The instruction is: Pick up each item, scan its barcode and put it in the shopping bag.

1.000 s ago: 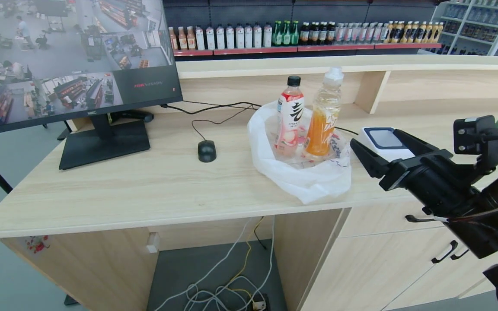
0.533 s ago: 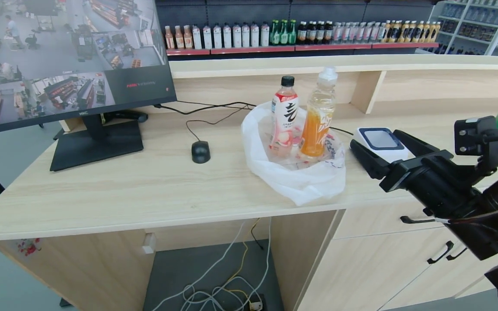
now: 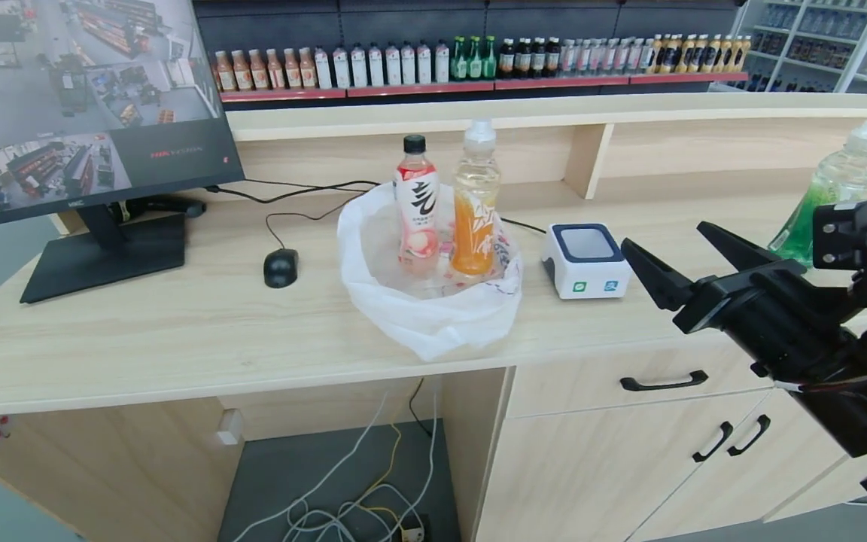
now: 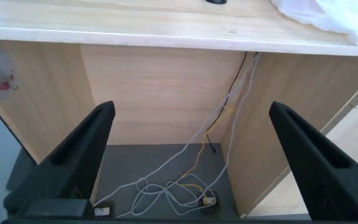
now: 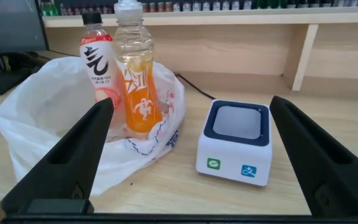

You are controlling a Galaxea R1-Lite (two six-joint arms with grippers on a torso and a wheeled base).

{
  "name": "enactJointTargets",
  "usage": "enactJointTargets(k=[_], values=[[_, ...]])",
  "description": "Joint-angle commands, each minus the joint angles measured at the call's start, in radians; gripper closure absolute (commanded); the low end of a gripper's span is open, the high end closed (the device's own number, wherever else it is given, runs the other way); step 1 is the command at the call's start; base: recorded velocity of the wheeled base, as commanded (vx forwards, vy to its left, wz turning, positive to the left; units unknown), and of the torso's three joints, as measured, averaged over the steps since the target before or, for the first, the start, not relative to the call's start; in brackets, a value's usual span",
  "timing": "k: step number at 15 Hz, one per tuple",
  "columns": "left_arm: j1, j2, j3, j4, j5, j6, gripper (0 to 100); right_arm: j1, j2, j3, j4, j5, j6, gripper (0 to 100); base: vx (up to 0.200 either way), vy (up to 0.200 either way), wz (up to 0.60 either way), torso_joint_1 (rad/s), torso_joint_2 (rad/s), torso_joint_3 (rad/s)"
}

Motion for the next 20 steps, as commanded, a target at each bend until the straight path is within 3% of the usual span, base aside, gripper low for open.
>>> enactJointTargets(k=[1,12,15,20], values=[[0.000,0.000,0.000,0.000,0.001,0.000,0,0.000,-0.006,0.001,-0.001,0.000,-0.001,0,0.000,-0.200,0.00,0.002,0.01,0.002],[0.000,0.000,0.000,0.000,0.001,0.000,0,0.002,-0.029,0.011,-0.001,0.000,-0.002,0,0.000,-0.200,0.00,0.003,0.00,0.003],[0.000,0.000,0.000,0.000,0.001,0.000,0,-0.015,-0.030,0.014,-0.001,-0.001,-0.004,0,0.000,-0.200,0.60,0.001,0.00,0.001],[0.000,0.000,0.000,0.000,0.001,-0.002,0,-0.018,-0.043,0.044,-0.001,0.000,-0.002,0,0.000,-0.200,0.00,0.000,0.00,0.002]])
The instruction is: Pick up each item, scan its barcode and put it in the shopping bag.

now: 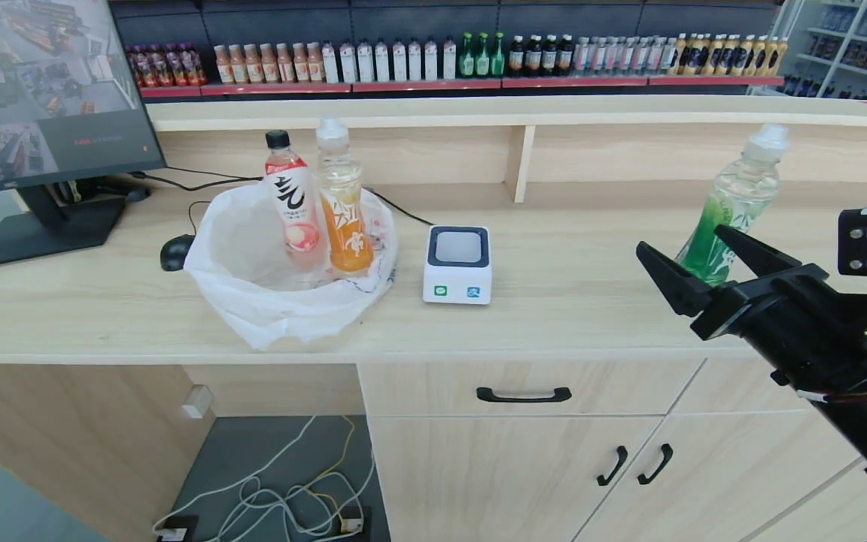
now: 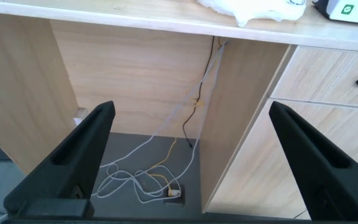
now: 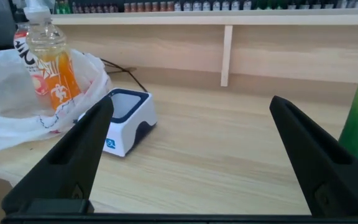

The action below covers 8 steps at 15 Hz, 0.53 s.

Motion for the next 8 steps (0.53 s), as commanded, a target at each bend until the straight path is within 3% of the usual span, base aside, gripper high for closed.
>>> enactJointTargets(k=[1,8], values=[[0.000,0.000,0.000,0.000,0.000,-0.001,0,0.000,-0.002,0.004,-0.001,-0.001,0.000,0,0.000,-0.200,0.00,0.002,0.00,0.002],[0.000,0.000,0.000,0.000,0.000,0.000,0,0.018,0.002,0.048,-0.001,-0.001,0.000,0,0.000,-0.200,0.00,0.000,0.00,0.002]])
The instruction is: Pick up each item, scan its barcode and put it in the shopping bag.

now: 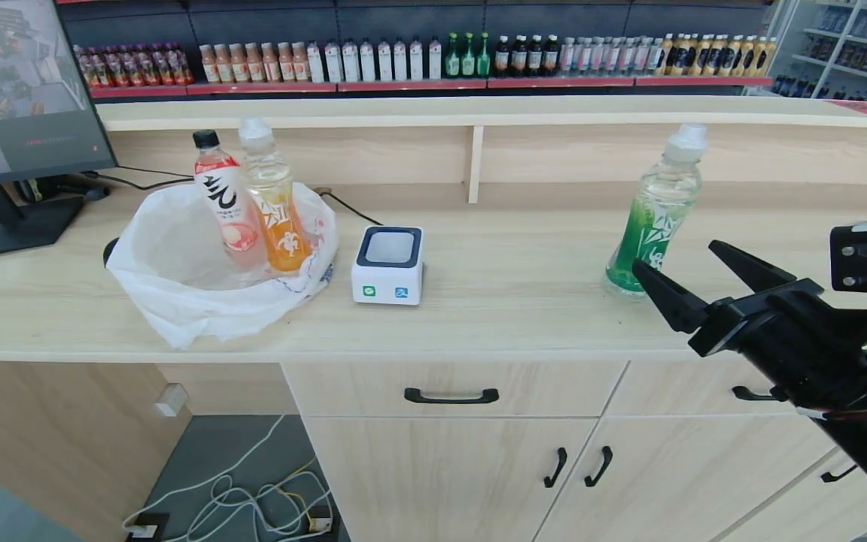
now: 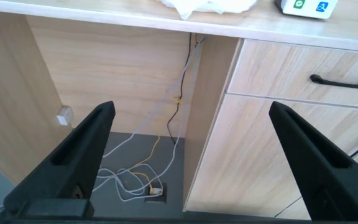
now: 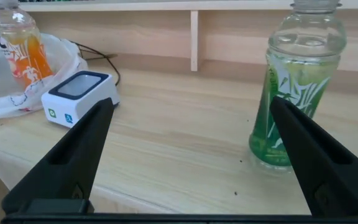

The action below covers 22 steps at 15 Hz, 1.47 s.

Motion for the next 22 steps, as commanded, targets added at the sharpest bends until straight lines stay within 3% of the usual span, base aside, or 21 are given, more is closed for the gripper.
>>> enactJointTargets(k=[1,5,13,15,16,17,22], values=[[0.000,0.000,0.000,0.000,0.000,-0.001,0,0.002,0.005,0.005,-0.001,0.000,-0.001,0,0.000,-0.200,0.00,0.002,0.00,0.002],[0.000,0.000,0.000,0.000,0.000,0.000,0,0.002,0.026,0.002,-0.001,0.000,-0.001,0,0.100,-0.200,0.00,0.000,0.00,0.001],[0.000,0.000,0.000,0.000,0.000,0.005,0,0.033,0.061,-0.030,-0.001,-0.003,-0.015,0,0.000,0.000,0.00,0.000,0.00,0.000],[0.000,0.000,0.000,0.000,0.000,0.006,0,0.065,0.086,-0.063,-0.001,-0.023,-0.019,0,0.000,0.000,0.00,0.000,0.00,0.000],[0.000,0.000,0.000,0.000,0.000,0.006,0,0.113,0.155,-0.141,-0.001,-0.120,-0.016,0,0.000,0.000,0.00,0.000,0.00,0.000],[0.000,0.000,0.000,0.000,0.000,0.006,0,0.142,0.190,-0.185,-0.001,-0.149,-0.013,0,0.000,0.000,0.00,0.000,0.00,0.000],[0.000,0.000,0.000,0.000,0.000,0.006,0,0.152,0.294,-0.245,-0.001,-0.193,-0.022,0,0.000,0.000,0.00,0.000,0.00,0.000]])
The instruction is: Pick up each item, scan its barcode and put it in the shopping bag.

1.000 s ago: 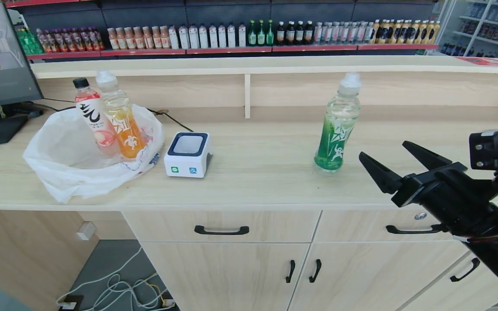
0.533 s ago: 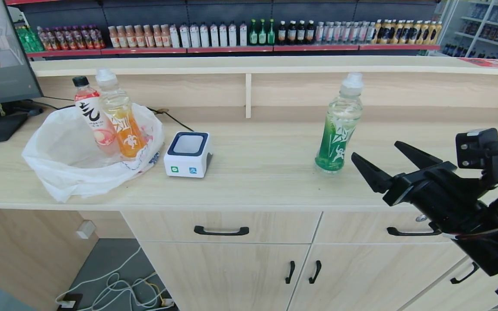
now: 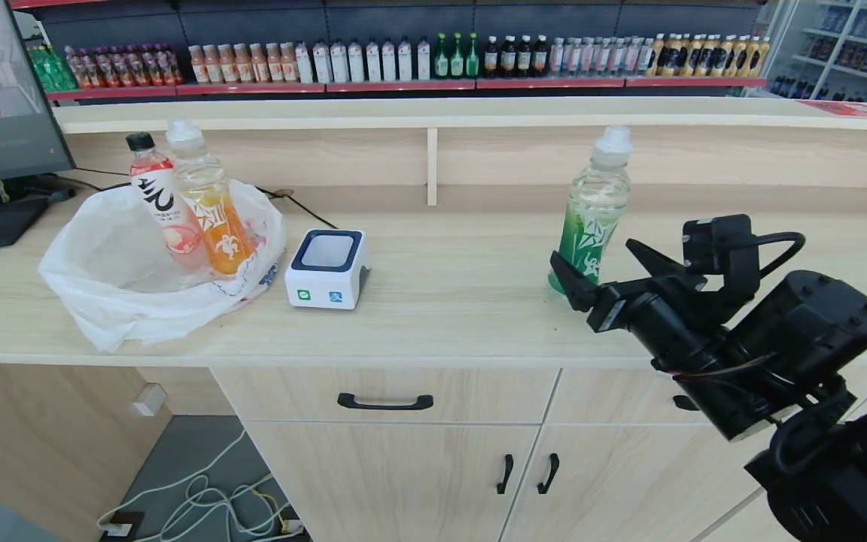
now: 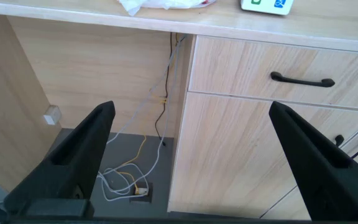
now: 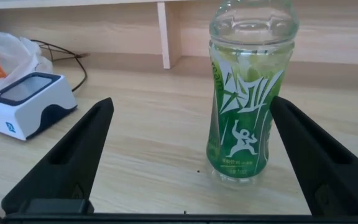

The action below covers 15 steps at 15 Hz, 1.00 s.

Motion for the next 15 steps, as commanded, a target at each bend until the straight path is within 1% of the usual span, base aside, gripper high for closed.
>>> enactJointTargets(k=[1,2,4,7,13,15], values=[[0.000,0.000,0.000,0.000,0.001,-0.001,0,0.002,0.063,-0.011,-0.001,-0.003,-0.006,0,0.000,0.000,0.00,0.000,0.00,0.000],[0.000,0.000,0.000,0.000,0.001,-0.001,0,0.001,0.086,-0.026,-0.001,-0.011,-0.007,0,0.000,0.000,0.00,0.000,0.00,0.000],[0.000,0.000,0.000,0.000,0.001,-0.001,0,-0.001,0.112,-0.096,0.011,-0.072,-0.009,0,0.000,0.000,0.00,0.000,0.00,0.000],[0.000,0.000,0.000,0.000,0.001,-0.001,0,-0.012,0.117,-0.138,0.071,-0.064,-0.002,0,0.000,0.000,0.00,0.000,0.00,0.000],[0.000,0.000,0.000,0.000,0.001,-0.001,0,-0.042,0.183,-0.245,0.077,-0.064,-0.001,0,0.000,0.000,0.00,0.000,0.00,0.000],[0.000,0.000,0.000,0.000,0.001,-0.001,0,-0.044,0.190,-0.248,0.077,-0.064,-0.001,0,0.000,0.000,0.00,0.000,0.00,0.000]])
